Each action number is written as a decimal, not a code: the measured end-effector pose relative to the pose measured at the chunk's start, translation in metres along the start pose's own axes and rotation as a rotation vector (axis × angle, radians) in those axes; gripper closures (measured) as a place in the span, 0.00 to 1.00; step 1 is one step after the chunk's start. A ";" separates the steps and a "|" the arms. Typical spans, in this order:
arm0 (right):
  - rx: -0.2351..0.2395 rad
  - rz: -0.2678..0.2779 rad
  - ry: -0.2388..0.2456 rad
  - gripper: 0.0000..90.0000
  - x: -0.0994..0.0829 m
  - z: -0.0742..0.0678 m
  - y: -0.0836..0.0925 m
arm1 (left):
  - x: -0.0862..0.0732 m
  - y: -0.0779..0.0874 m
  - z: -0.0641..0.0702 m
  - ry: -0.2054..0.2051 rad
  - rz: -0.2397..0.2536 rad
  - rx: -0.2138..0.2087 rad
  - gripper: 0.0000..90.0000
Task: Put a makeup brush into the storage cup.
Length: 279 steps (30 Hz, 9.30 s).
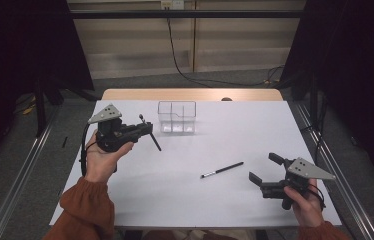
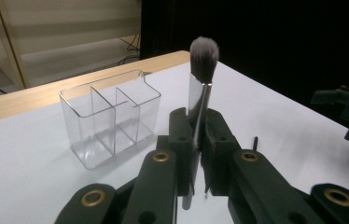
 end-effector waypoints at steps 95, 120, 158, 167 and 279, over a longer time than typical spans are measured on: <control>0.016 0.011 0.033 0.00 -0.003 -0.005 -0.001 | 0.044 -0.096 -0.071 -0.054 -0.049 0.204 0.93; 0.023 0.007 0.036 0.00 -0.004 -0.006 -0.002 | 0.022 -0.108 -0.081 0.011 -0.080 0.206 0.88; 0.023 0.011 0.038 0.00 -0.003 -0.006 -0.001 | 0.003 -0.089 -0.079 0.014 -0.008 0.242 0.04; 0.021 0.014 0.038 0.00 -0.003 -0.006 -0.001 | -0.007 -0.076 -0.071 -0.009 0.017 0.254 0.04; 0.039 0.022 0.006 0.00 0.010 -0.012 -0.010 | -0.124 0.065 0.014 -0.043 0.141 0.289 0.03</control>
Point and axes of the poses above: each handheld gripper's, and its own axes: y roughly backward along the jaws, x roughly out of its top, z roughly to its right, the point moved 3 cm from there along -y, roughly forward along the jaws, and after that the axes turned 2 degrees about -y, right-handed, at the moved point
